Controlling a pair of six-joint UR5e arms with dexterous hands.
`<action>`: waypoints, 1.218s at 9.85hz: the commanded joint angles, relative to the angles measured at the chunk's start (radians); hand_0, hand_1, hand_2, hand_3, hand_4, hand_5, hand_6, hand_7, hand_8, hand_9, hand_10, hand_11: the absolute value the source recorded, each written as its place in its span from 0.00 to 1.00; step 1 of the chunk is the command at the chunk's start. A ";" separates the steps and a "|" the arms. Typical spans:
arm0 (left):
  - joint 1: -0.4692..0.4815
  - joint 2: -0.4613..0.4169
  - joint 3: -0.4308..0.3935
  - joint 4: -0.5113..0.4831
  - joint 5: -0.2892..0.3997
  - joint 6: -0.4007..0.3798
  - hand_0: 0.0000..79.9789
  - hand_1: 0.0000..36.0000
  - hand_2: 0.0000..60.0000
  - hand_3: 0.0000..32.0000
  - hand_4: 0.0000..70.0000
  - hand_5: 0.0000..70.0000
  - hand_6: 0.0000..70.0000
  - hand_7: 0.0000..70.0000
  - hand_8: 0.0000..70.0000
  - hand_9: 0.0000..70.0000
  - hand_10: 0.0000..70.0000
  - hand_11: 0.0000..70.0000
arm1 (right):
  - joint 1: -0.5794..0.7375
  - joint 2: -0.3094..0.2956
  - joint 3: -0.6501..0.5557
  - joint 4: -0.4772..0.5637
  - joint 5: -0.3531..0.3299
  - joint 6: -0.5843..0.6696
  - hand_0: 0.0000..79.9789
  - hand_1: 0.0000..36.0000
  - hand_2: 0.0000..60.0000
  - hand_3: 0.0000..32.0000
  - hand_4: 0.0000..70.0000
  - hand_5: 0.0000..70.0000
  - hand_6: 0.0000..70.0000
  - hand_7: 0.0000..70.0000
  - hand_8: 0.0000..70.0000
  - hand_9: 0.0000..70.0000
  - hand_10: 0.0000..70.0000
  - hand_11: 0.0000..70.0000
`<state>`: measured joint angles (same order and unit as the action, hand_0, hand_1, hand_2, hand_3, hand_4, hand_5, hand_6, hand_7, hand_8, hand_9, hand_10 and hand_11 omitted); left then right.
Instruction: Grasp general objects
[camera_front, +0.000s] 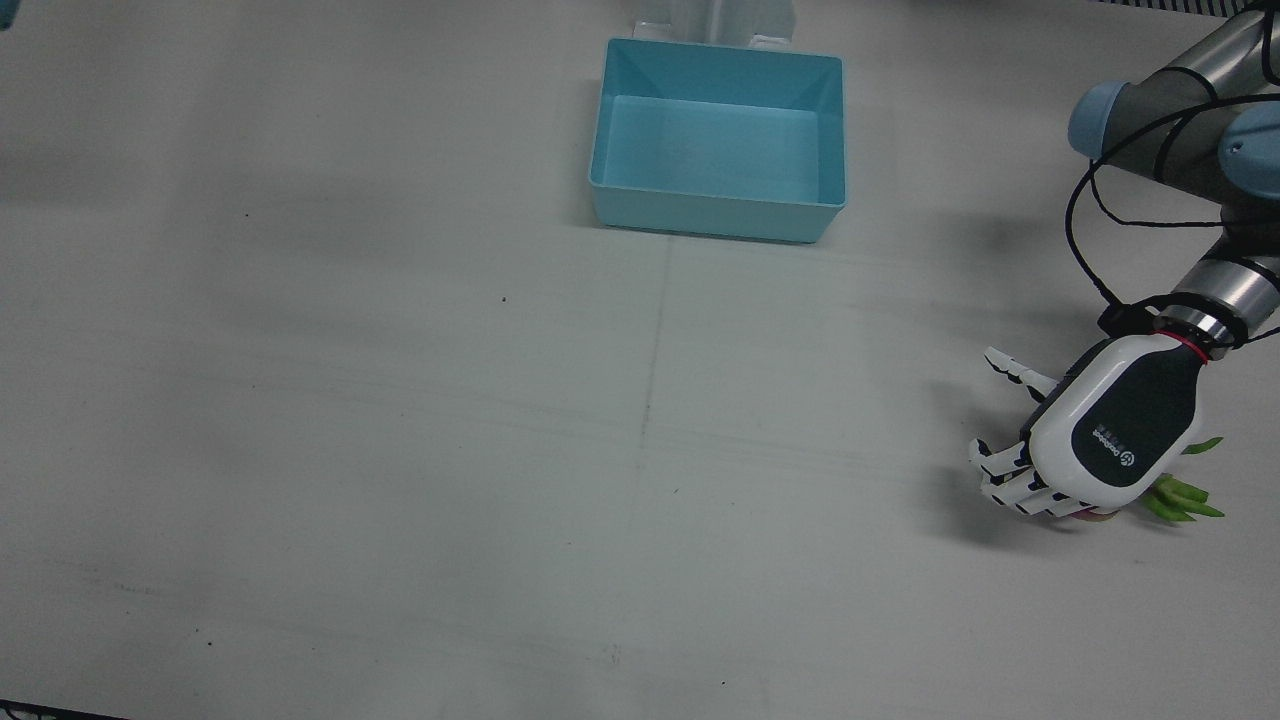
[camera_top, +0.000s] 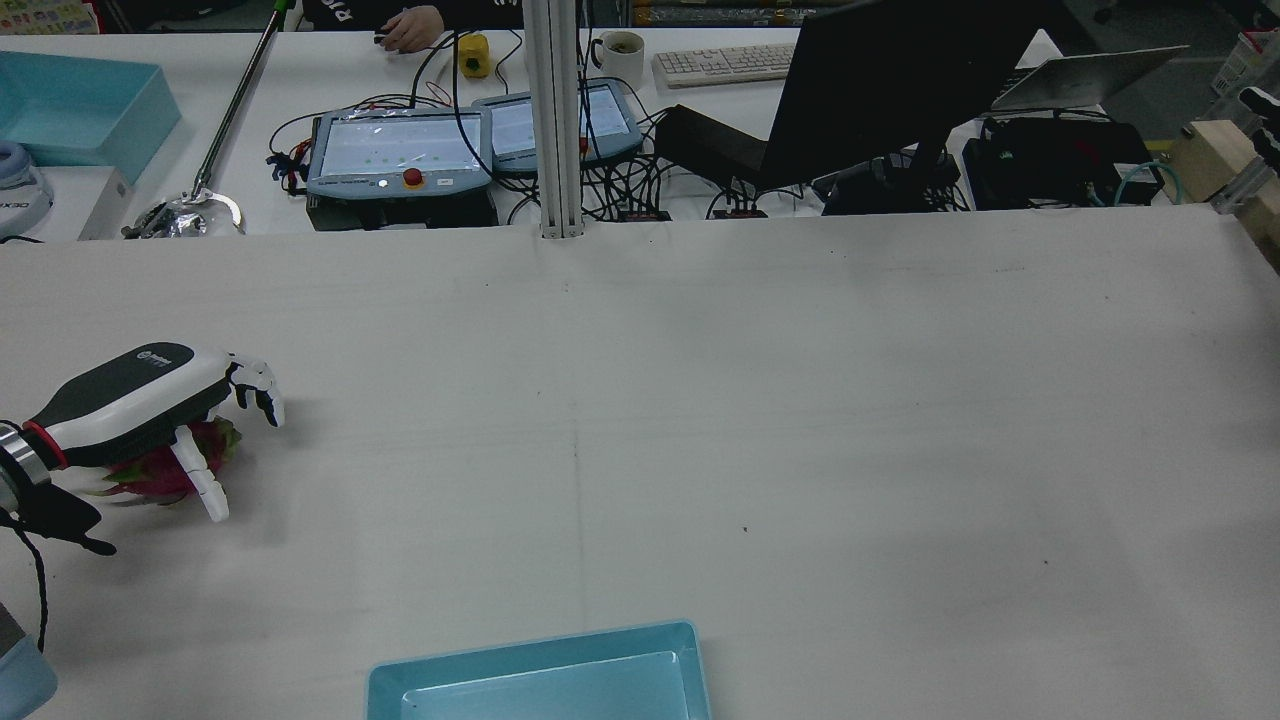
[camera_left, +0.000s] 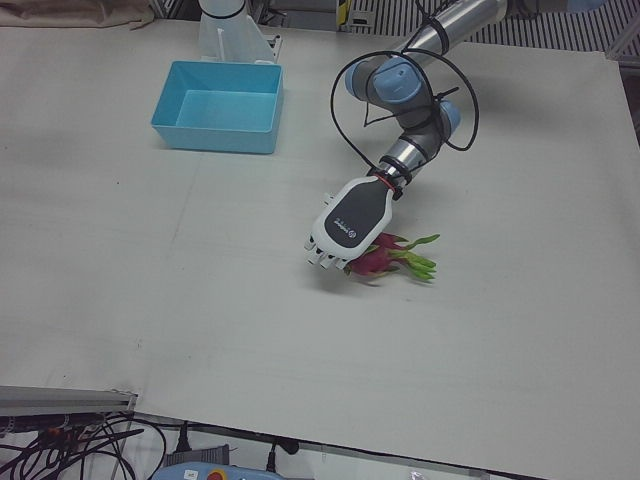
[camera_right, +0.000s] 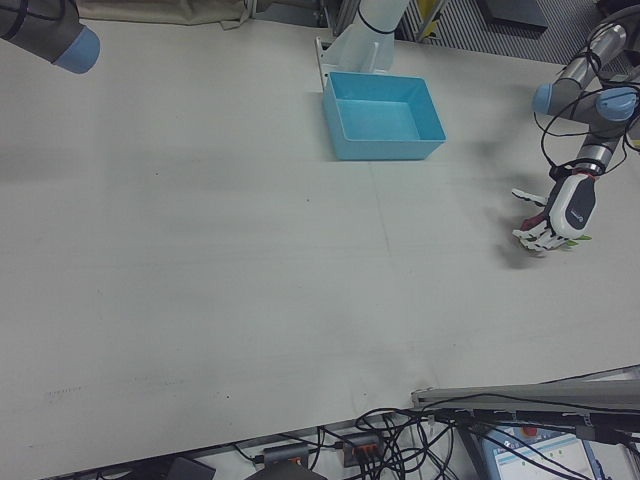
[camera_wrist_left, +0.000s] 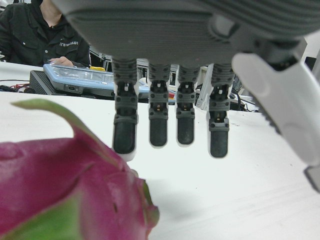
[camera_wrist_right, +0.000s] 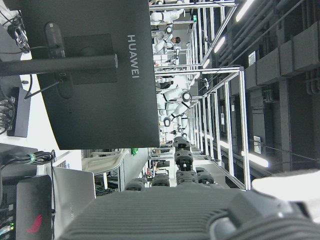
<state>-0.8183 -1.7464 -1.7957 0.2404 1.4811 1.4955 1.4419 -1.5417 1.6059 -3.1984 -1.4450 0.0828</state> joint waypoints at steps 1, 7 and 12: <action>-0.016 -0.005 -0.013 0.028 0.014 -0.001 0.58 0.29 0.00 1.00 0.00 0.02 0.00 0.07 0.00 0.00 0.00 0.00 | 0.000 0.000 0.000 0.000 0.000 0.000 0.00 0.00 0.00 0.00 0.00 0.00 0.00 0.00 0.00 0.00 0.00 0.00; -0.024 0.025 0.045 0.014 -0.062 0.074 0.57 0.32 0.00 1.00 0.00 0.00 0.00 0.00 0.00 0.00 0.00 0.00 | 0.000 0.000 -0.001 0.000 0.000 0.000 0.00 0.00 0.00 0.00 0.00 0.00 0.00 0.00 0.00 0.00 0.00 0.00; -0.036 0.034 0.035 0.014 -0.062 0.077 0.58 0.33 0.00 1.00 0.00 0.00 0.00 0.00 0.00 0.00 0.00 0.00 | 0.000 0.000 0.000 0.000 -0.002 0.000 0.00 0.00 0.00 0.00 0.00 0.00 0.00 0.00 0.00 0.00 0.00 0.00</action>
<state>-0.8499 -1.7145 -1.7651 0.2547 1.4200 1.5674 1.4419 -1.5417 1.6057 -3.1983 -1.4450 0.0828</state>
